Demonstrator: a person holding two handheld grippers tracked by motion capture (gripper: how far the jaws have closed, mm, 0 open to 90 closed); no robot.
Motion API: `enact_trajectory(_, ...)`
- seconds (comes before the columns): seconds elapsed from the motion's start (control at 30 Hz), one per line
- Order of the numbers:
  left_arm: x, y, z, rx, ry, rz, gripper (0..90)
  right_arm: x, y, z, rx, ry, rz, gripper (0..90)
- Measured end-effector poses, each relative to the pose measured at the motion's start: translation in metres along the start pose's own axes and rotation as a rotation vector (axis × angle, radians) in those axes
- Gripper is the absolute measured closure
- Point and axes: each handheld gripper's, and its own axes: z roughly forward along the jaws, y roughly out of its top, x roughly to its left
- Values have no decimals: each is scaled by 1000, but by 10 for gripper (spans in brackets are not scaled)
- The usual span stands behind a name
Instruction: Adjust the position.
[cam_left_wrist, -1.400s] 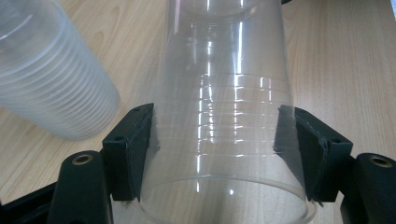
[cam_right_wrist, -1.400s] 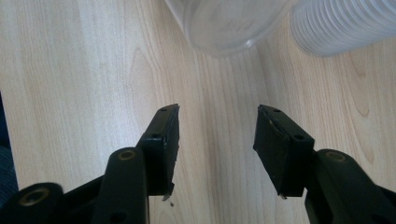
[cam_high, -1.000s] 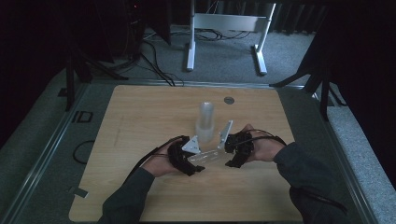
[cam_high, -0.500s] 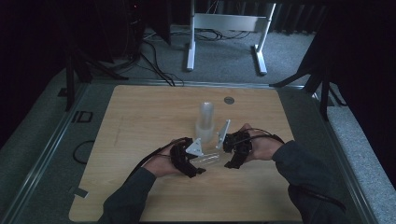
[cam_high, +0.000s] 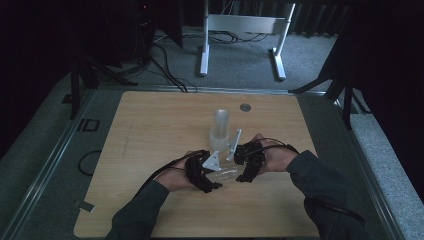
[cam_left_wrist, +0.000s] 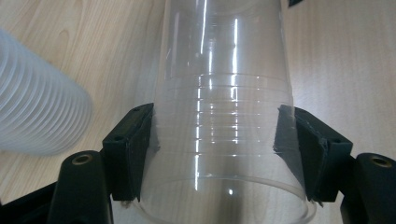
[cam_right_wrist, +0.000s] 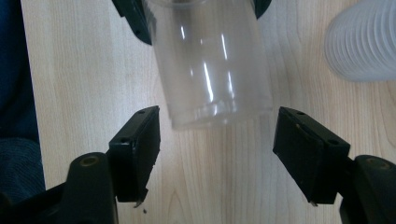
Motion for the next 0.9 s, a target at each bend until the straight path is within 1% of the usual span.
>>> enact_trajectory(0.13, -2, 3, -2, -12, 9, 14, 301, 2, 2, 2, -6, 14, -7, 309)
enact_trajectory(0.23, -3, 4, -2, -15, 7, 18, 301, 3, 3, 3, -3, 18, -4, 315)
enact_trajectory(0.27, -3, 4, -2, -20, 4, 19, 300, 3, 3, 4, -4, 17, -9, 319)
enact_trajectory(0.33, -3, 4, -2, -20, 3, 23, 299, 4, 3, 5, 0, 18, -1, 329)
enact_trajectory(0.37, -3, 4, -2, -18, 6, 25, 299, 4, 3, 5, 2, 20, -4, 340)
enact_trajectory(0.4, -3, 4, -1, -15, 12, 26, 298, 5, 3, 5, 2, 21, -8, 371)
enact_trajectory(0.57, -4, 4, -1, -17, 14, 31, 295, 5, 3, 6, 6, 22, -15, 396)
enact_trajectory(0.67, -4, 4, -1, -19, 15, 32, 289, 5, 3, 5, 6, 21, -13, 398)
enact_trajectory(0.7, -4, 4, -1, -26, 11, 29, 289, 5, 3, 5, 6, 22, -10, 401)
enact_trajectory(0.77, -4, 5, -2, -33, 17, 25, 269, 5, 2, 5, 0, 21, -16, 410)
enact_trajectory(0.9, -4, 5, -2, -44, 14, 9, 234, 4, 1, 3, -14, 13, -12, 416)
